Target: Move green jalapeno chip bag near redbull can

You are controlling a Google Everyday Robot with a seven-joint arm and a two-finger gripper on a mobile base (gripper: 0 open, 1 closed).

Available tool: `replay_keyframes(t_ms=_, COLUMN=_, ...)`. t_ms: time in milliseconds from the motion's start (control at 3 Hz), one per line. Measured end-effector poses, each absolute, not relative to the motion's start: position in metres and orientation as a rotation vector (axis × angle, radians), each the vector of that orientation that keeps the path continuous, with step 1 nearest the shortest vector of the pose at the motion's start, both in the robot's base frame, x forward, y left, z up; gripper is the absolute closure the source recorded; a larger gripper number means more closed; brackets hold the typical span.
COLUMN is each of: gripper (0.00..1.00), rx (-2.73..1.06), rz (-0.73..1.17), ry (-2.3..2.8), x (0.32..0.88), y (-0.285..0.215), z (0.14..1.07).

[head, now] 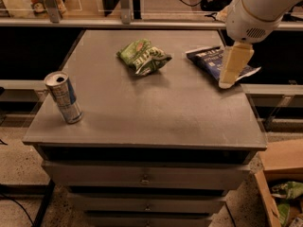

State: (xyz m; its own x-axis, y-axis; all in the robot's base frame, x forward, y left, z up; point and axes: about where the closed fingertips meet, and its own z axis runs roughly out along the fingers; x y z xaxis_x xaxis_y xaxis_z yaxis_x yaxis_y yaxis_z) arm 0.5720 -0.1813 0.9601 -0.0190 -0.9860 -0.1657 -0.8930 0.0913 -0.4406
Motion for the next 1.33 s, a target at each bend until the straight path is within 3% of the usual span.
replay_keyframes(t_ms=1333, gripper=0.0, rx=-1.98, rz=-0.196, ry=1.698, x=0.67, y=-0.092, z=0.922)
